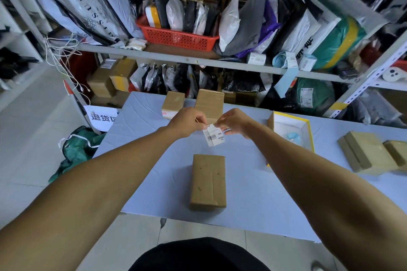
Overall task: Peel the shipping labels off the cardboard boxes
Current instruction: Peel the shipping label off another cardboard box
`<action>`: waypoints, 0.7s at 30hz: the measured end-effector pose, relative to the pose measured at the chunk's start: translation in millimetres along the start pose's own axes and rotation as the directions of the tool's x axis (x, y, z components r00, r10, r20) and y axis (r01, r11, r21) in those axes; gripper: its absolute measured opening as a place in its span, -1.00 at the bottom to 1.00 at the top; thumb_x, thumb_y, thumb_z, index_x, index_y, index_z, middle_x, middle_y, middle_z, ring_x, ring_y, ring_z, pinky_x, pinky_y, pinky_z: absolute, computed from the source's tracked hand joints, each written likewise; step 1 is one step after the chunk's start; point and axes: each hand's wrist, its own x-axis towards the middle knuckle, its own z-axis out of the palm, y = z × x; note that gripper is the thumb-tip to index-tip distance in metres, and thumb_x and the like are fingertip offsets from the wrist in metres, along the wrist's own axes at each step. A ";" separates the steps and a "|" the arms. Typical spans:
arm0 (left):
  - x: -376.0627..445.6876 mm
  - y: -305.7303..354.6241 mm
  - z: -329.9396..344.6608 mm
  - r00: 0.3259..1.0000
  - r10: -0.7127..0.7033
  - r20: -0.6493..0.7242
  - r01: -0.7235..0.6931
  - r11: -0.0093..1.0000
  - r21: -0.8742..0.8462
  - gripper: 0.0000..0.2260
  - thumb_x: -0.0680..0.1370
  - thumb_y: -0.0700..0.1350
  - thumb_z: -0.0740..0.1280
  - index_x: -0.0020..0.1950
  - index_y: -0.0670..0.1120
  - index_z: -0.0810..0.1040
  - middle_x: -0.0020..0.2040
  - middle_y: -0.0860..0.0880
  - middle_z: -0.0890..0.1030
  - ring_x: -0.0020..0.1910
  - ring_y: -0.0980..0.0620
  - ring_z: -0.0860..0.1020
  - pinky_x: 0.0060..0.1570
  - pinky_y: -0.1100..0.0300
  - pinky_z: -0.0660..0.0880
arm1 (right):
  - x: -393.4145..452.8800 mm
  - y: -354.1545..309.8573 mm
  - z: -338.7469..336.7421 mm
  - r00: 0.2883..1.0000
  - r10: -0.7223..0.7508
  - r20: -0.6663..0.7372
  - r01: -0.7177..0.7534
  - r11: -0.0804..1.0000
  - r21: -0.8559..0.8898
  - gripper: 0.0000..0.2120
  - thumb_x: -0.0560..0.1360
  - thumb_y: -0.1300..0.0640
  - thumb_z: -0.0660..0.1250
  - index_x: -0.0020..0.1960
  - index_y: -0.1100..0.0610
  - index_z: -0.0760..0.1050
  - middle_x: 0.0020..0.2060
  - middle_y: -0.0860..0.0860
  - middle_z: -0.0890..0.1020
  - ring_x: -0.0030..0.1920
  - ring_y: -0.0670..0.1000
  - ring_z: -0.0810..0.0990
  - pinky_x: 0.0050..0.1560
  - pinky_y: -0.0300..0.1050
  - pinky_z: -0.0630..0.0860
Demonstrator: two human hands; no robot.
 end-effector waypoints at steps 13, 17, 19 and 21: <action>8.8 3.8 2.0 1.000 0.008 -0.001 -0.008 1.000 -0.007 -0.97 0.48 -0.19 0.45 -0.11 -0.13 0.68 -0.12 -0.03 0.69 -0.16 0.10 0.60 -0.14 0.17 0.54 | 3.6 -2.7 -2.8 1.000 0.022 0.004 -0.022 1.000 0.005 -0.94 0.49 0.25 0.41 -0.17 0.19 0.59 -0.12 0.13 0.68 -0.05 0.03 0.62 -0.18 -0.23 0.55; 7.5 -0.3 3.3 1.000 0.003 -0.004 -0.003 1.000 0.010 -0.98 0.47 -0.18 0.46 -0.13 -0.10 0.68 -0.16 0.00 0.68 -0.15 0.06 0.61 -0.13 0.12 0.55 | 10.8 8.4 -2.7 0.999 0.037 -0.020 -0.036 0.999 0.013 -0.94 0.49 0.25 0.39 -0.15 0.20 0.58 -0.08 0.15 0.68 -0.01 0.04 0.63 -0.09 -0.17 0.58; 5.1 -7.6 6.3 1.000 -0.025 -0.006 0.025 1.000 0.011 -0.96 0.48 -0.17 0.44 -0.16 -0.07 0.68 -0.17 0.01 0.67 -0.14 0.04 0.60 -0.15 0.12 0.55 | 16.9 22.2 -3.1 0.997 0.062 -0.055 -0.061 0.998 0.024 -0.93 0.49 0.24 0.40 -0.10 0.26 0.60 -0.04 0.17 0.68 0.03 0.07 0.64 -0.02 -0.10 0.59; 1.0 -19.1 12.1 0.998 -0.056 0.003 0.056 0.997 0.054 -0.93 0.52 -0.17 0.39 -0.13 -0.10 0.68 -0.13 -0.01 0.67 -0.12 0.02 0.58 -0.12 0.12 0.52 | 21.3 39.0 -3.6 0.989 0.093 -0.115 -0.090 0.996 0.025 -0.86 0.46 0.24 0.41 -0.04 0.31 0.62 -0.01 0.22 0.68 0.05 0.12 0.64 0.07 0.01 0.62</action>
